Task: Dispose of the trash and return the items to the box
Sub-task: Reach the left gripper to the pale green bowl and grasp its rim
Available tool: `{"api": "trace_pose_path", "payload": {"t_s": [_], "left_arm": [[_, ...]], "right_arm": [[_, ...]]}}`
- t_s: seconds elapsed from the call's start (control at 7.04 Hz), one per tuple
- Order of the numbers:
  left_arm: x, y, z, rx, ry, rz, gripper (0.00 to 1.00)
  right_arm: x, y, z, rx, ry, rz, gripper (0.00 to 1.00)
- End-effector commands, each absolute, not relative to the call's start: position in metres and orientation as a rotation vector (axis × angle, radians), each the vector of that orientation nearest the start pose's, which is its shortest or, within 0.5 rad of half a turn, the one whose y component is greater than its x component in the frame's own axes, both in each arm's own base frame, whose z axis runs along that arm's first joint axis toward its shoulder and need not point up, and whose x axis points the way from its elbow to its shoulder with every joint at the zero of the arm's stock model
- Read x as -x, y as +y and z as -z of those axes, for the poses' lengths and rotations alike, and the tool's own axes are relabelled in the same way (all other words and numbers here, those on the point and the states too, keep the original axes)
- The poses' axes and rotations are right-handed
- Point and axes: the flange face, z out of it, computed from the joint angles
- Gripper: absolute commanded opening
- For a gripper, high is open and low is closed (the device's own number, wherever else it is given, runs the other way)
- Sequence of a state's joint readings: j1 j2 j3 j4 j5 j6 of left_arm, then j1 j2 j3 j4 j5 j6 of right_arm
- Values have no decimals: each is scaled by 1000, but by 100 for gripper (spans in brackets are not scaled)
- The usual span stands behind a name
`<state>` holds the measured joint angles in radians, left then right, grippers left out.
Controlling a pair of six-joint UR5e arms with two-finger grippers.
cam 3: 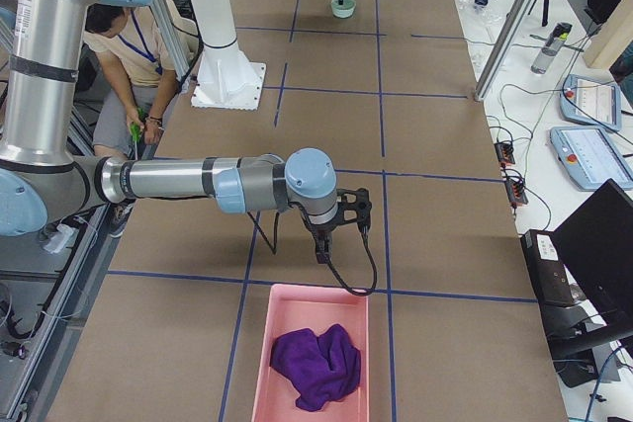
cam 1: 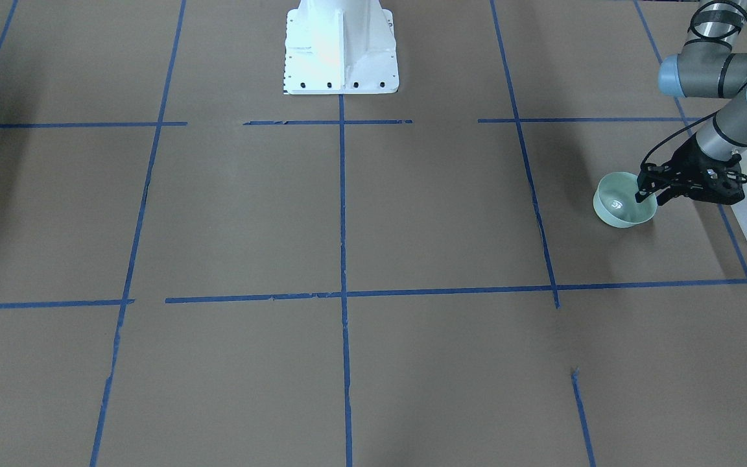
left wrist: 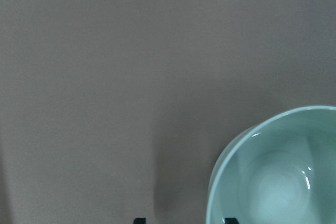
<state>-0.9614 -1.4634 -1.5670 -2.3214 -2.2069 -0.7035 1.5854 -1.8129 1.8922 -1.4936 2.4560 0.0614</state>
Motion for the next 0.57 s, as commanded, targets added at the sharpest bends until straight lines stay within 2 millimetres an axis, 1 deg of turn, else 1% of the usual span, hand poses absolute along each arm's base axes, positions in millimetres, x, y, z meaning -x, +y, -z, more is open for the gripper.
{"api": "trace_pose_path", "payload": {"t_s": [0.0,0.14,0.28,0.43], "left_arm": [[-219,-427,-631,-108,867,-129,32],[-223,-430,-627,-112,872,-135,19],[-227,-431,-623,-111,878,-139,0],[-227,-431,-616,-120,889,-143,0]], "right_arm": [[-61,-396,-590,-125,-889,-1,100],[-61,-396,-591,-123,-889,-1,100],[-61,-396,-591,-123,-889,-1,100],[-61,-395,-592,-121,-889,-1,100]]}}
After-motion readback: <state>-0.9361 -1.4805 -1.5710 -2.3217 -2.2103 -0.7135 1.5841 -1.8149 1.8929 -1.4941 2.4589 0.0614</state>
